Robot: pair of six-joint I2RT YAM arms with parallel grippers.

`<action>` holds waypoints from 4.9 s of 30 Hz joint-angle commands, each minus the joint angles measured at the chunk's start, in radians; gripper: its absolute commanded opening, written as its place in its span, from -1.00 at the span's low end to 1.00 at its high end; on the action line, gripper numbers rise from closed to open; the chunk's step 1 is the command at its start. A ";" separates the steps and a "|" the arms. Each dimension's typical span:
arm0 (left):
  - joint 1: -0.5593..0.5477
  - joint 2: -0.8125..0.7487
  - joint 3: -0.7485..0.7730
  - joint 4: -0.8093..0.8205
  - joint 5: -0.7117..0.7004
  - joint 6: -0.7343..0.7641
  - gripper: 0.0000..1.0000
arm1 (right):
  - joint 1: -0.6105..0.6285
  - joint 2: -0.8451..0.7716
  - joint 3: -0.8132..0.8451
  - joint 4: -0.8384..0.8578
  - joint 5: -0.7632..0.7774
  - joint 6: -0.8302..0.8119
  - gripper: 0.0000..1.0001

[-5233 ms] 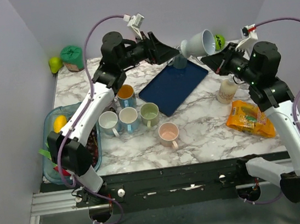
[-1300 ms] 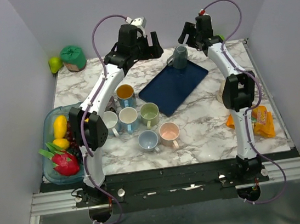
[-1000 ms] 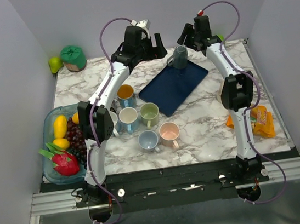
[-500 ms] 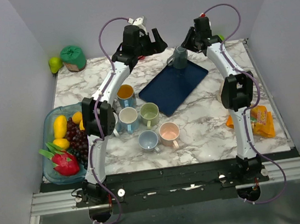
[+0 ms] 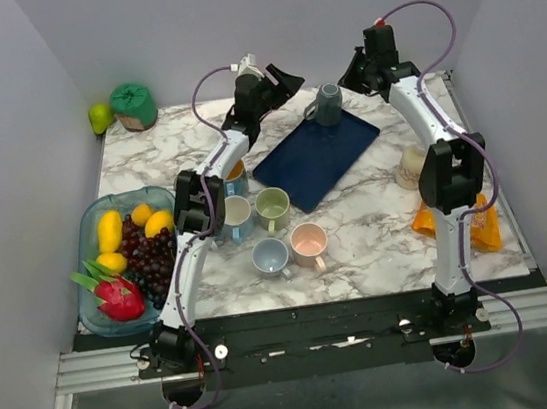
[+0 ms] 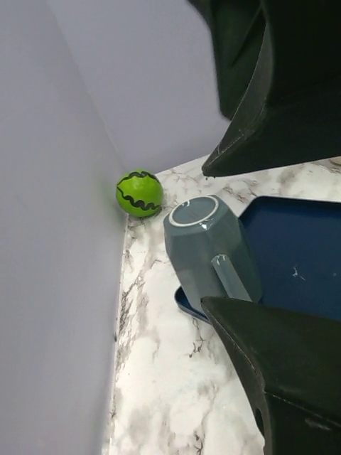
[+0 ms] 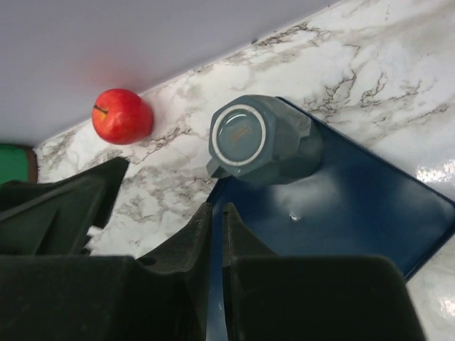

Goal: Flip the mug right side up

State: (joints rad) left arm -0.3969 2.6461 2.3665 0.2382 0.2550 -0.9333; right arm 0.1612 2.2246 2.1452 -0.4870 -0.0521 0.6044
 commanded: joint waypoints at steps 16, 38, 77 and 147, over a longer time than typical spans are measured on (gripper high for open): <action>-0.092 0.155 0.157 -0.037 -0.425 -0.435 -0.02 | -0.006 -0.465 -0.358 0.013 -0.075 0.049 -0.67; -0.171 0.219 0.194 -0.025 -0.442 -0.424 -0.14 | -0.005 -0.668 -0.435 -0.033 -0.038 0.043 -0.67; -0.237 -0.311 -0.486 0.003 -0.089 0.399 -0.18 | -0.005 -0.758 -0.619 -0.036 0.116 -0.046 -0.64; -0.230 0.130 0.079 -0.190 -0.049 0.223 0.07 | -0.005 -0.816 -0.596 -0.159 0.143 -0.054 -0.44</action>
State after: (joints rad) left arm -0.6071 2.7796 2.4077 0.1223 0.2722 -0.7193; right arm 0.1616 1.4311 1.5341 -0.6312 0.0673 0.5495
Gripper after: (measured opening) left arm 0.578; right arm 0.284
